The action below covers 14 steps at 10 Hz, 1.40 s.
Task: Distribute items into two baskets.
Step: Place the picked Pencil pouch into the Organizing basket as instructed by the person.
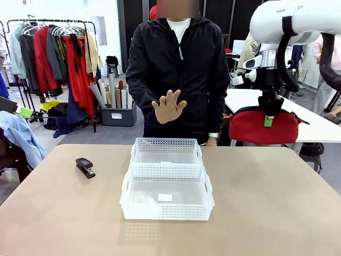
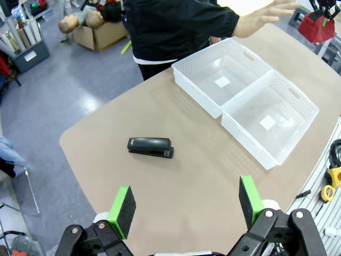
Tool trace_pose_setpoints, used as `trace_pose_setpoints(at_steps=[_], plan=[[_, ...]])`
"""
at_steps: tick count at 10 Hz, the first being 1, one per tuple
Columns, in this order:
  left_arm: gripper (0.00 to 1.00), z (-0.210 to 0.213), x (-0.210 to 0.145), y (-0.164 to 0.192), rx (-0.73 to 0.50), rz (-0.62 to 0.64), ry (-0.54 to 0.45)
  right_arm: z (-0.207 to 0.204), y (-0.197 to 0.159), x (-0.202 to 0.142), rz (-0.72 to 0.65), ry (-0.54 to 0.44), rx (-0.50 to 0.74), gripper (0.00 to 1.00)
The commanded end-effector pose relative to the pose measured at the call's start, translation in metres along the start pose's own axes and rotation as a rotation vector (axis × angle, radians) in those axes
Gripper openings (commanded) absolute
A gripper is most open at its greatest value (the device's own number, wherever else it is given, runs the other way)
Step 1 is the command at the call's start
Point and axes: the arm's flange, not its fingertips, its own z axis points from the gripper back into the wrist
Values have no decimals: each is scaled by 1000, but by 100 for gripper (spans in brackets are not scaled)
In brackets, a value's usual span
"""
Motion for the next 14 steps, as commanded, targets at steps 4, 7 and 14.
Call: trace_pose_setpoints(at_steps=[4, 7, 14], plan=[[100, -1, 0, 1, -11, -5, -8, 4, 0, 0, -27, 16, -8, 0], [100, -1, 0, 1, -11, -5, -8, 4, 0, 0, -27, 16, -8, 0], [100, -1, 0, 1, -11, -5, -8, 4, 0, 0, -27, 16, -8, 0]])
